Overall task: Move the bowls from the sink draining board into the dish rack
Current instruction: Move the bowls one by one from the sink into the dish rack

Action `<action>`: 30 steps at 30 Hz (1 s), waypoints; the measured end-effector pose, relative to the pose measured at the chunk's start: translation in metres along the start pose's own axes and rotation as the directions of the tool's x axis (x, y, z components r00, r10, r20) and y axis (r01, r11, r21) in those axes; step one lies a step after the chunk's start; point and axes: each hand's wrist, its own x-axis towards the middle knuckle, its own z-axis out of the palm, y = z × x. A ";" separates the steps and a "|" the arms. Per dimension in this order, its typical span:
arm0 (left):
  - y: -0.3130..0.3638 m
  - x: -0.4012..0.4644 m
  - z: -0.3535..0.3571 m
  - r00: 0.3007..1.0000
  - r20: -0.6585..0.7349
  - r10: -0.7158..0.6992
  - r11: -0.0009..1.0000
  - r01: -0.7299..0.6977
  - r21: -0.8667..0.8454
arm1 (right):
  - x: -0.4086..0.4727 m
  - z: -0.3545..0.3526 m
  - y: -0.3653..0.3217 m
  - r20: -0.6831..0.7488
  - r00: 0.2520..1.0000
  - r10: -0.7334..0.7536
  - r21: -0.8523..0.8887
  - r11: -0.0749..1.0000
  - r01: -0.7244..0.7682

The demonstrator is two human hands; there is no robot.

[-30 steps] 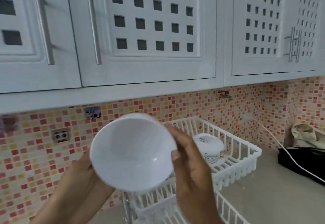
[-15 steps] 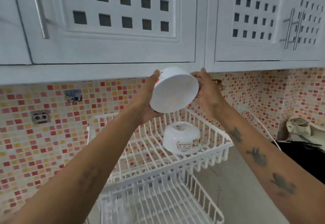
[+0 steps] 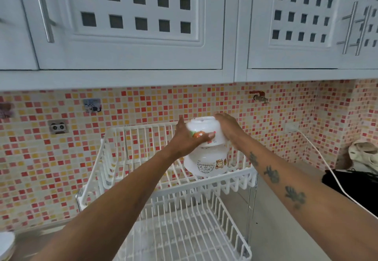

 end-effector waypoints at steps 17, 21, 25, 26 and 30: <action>-0.016 -0.004 0.016 0.989 0.118 -0.084 0.896 0.023 0.444 | 0.007 0.006 0.038 0.159 0.987 0.036 -0.268 0.963 0.008; -0.018 -0.006 0.018 0.984 0.136 -0.111 0.898 0.041 0.437 | 0.007 0.007 0.039 0.176 0.982 0.061 -0.344 0.939 0.003; -0.017 -0.008 0.020 0.981 0.146 -0.124 0.912 0.055 0.407 | 0.007 0.008 0.040 0.192 0.980 0.056 -0.396 0.918 0.026; -0.017 -0.008 0.020 0.981 0.149 -0.122 0.913 0.052 0.404 | 0.007 0.008 0.040 0.191 0.980 0.053 -0.407 0.913 0.030; -0.017 -0.006 0.017 0.967 0.197 -0.161 0.918 0.074 0.389 | 0.005 0.009 0.040 0.166 0.986 0.016 -0.434 0.899 0.058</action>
